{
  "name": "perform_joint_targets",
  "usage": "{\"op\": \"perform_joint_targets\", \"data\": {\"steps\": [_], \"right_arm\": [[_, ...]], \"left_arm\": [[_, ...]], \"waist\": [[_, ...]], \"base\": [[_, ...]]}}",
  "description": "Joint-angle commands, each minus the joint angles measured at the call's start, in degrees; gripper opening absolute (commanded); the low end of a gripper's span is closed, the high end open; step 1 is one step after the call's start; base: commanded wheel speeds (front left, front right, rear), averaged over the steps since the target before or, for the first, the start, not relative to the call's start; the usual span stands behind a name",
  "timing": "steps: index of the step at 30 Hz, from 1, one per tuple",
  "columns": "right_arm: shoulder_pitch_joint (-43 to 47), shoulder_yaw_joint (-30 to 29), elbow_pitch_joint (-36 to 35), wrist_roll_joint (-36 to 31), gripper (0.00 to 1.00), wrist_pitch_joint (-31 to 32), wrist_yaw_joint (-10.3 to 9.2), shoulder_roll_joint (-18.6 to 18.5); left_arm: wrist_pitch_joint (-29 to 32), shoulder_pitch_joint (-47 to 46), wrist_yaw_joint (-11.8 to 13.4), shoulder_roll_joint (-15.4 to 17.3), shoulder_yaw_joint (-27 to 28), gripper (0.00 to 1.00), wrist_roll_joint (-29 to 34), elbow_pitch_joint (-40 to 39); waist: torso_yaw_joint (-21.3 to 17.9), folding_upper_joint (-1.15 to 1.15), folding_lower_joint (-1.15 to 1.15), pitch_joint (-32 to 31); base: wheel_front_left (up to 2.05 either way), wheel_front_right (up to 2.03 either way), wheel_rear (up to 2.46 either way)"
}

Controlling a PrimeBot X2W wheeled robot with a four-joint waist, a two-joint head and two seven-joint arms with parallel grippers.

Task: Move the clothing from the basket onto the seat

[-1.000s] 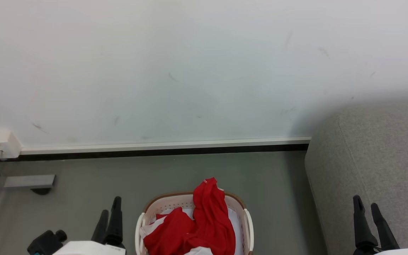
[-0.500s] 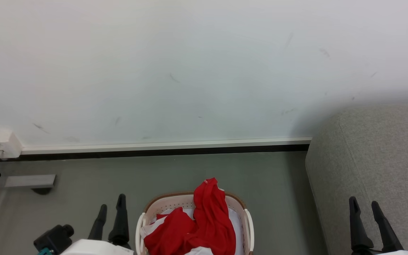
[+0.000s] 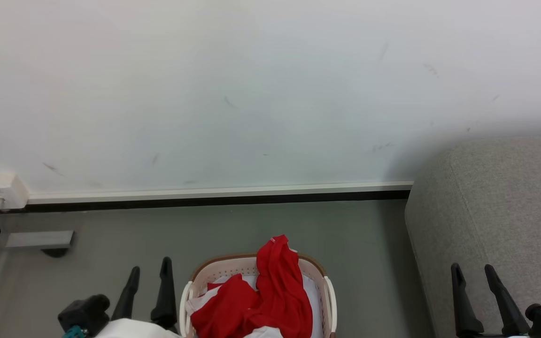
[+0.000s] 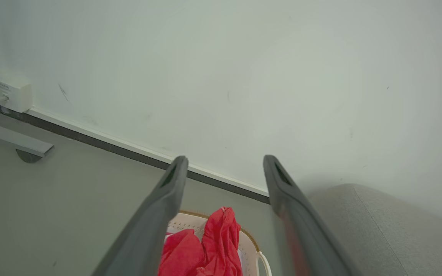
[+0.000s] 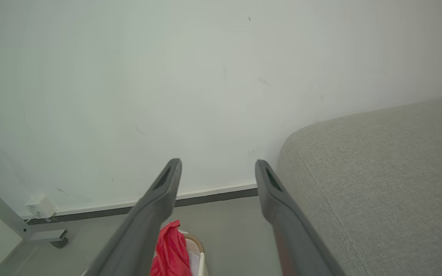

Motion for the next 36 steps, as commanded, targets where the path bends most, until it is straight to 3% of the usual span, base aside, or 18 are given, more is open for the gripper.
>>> {"op": "perform_joint_targets", "data": {"steps": [1, 16, 36], "right_arm": [[0.09, 0.25, -0.45, -1.71, 1.0, -0.6, -0.06, -0.62], [0.28, 0.82, 0.32, -9.53, 1.0, -2.6, -0.08, -0.69], [0.57, -0.9, 3.04, -14.13, 1.0, -4.89, -0.09, -0.74]], "left_arm": [[-0.61, 0.28, 0.38, 0.56, -0.17, 1.0, 2.51, -0.63], [-2.58, 0.84, 1.08, 0.68, -0.29, 1.0, 11.27, 0.69], [-5.05, 1.86, 2.06, 0.7, -0.05, 1.0, 20.07, 1.56]], "waist": [[0.01, 0.0, 0.0, 0.04], [0.28, 0.0, 0.0, 0.03], [0.94, 0.0, 0.0, -0.09]], "base": [[0.0, 0.0, 0.0], [0.0, 0.0, 0.0], [0.0, 0.0, 0.0]]}}
